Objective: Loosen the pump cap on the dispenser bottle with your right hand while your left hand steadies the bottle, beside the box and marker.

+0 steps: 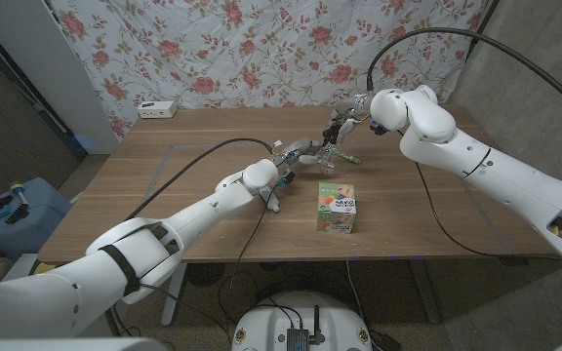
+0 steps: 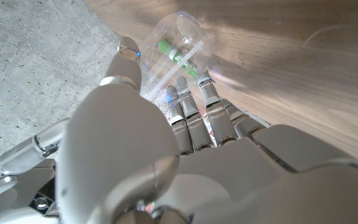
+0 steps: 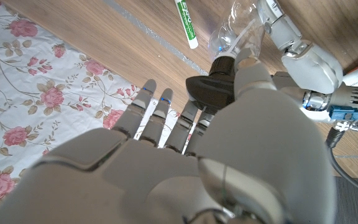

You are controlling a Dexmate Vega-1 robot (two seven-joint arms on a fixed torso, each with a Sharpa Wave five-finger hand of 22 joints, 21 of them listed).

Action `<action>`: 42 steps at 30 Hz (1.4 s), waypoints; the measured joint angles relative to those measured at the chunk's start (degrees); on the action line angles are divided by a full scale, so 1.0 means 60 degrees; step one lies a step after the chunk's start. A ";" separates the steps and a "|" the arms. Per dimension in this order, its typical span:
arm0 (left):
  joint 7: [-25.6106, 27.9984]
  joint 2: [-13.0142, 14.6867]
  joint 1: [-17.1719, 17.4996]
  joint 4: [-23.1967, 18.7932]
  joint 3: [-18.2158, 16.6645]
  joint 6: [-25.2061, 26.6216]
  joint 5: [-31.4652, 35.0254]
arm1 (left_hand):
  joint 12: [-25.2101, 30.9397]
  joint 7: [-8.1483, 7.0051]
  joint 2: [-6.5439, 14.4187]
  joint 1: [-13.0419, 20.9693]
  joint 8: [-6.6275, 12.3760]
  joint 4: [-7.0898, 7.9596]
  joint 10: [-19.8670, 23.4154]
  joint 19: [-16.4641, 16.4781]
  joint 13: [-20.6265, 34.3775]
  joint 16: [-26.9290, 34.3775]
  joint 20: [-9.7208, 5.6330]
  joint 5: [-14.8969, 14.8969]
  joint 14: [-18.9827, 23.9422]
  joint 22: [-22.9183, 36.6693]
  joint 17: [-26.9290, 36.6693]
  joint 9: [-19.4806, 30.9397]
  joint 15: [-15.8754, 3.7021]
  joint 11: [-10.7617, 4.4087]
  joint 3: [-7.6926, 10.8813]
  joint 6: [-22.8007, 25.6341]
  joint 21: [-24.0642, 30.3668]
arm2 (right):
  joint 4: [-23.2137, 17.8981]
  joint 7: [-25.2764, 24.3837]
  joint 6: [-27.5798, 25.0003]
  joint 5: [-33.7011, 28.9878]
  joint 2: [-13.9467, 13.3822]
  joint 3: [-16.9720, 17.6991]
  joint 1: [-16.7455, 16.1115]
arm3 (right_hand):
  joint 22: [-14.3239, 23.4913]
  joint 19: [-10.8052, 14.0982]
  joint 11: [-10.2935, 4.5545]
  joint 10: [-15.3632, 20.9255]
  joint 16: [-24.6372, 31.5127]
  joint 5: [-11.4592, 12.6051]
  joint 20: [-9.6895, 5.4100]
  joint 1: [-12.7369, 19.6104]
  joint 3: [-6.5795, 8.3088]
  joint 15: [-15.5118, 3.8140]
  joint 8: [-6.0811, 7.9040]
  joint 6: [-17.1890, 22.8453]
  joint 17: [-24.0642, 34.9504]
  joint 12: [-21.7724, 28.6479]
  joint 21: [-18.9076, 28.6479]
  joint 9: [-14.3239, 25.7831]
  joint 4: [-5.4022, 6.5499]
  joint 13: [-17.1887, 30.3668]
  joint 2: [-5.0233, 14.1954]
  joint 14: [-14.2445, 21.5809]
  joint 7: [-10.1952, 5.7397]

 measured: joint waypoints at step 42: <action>0.0024 0.0009 0.0043 -0.0189 0.0006 0.0126 0.0042 | 0.0001 0.0000 0.0000 0.0000 -0.0023 0.0000 0.0013 0.0000 0.0000 -0.0060 0.0000 -0.0020 0.0000 0.0000 -0.0024 0.0002 0.0000 -0.0014 0.0000 0.0001 0.0000 | 0.0224 -0.0182 0.0173 0.0064 0.0153 0.0121 -0.0085 | 0.0000 0.0173 0.0032 0.1872 -0.0046 0.0044 -0.0104 -0.0262 0.0672 -0.0093 0.0247 0.1733 0.0004 -0.0004 0.0000 -0.0030 0.0090 -0.0151 0.0345 0.0985 -0.0028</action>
